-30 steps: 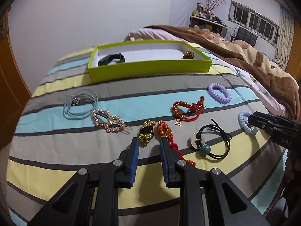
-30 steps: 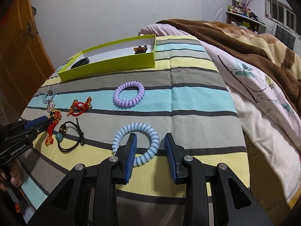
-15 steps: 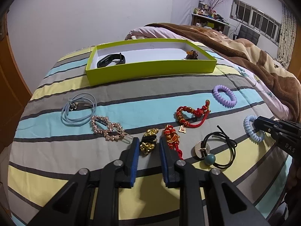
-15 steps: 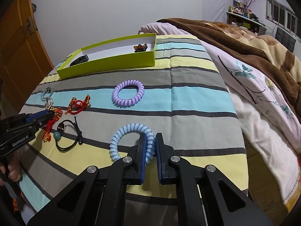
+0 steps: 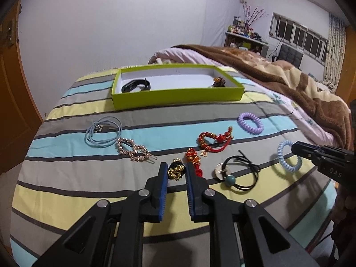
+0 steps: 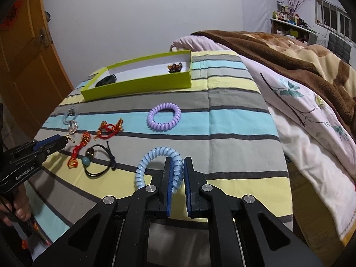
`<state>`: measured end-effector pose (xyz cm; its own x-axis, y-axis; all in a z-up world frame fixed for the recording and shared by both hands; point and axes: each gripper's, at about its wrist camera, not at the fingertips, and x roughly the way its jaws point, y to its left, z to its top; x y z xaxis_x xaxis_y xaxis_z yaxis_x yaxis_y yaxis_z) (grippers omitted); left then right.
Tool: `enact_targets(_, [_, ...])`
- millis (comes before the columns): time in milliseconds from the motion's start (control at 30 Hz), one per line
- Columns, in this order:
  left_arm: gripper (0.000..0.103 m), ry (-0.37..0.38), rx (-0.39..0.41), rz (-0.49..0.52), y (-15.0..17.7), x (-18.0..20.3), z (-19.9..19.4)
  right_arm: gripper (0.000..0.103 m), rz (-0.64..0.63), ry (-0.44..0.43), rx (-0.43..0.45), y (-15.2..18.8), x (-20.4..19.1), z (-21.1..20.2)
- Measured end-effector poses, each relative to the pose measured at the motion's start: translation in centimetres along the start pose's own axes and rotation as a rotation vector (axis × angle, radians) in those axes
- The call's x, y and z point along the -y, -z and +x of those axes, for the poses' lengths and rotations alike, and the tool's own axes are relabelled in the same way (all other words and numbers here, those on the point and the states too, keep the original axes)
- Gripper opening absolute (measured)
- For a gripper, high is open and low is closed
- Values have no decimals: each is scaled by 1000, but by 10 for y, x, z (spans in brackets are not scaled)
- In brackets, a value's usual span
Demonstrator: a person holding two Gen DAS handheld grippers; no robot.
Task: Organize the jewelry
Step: 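Grasp the gold charm with the left tool, then carry the gold charm and blue coil tie with both tools into the box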
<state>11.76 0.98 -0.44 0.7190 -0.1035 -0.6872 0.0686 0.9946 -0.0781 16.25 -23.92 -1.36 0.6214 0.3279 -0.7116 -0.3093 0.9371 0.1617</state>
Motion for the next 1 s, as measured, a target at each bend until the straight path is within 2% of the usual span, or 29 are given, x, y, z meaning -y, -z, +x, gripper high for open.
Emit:
enact_targets(500, [16, 10, 89, -9, -10, 2, -33, 9, -29, -42, 82, -18, -18, -26])
enact_targets(1000, [16, -2, 138, -14, -45, -1, -32, 9, -86, -67, 128, -56, -34, -18])
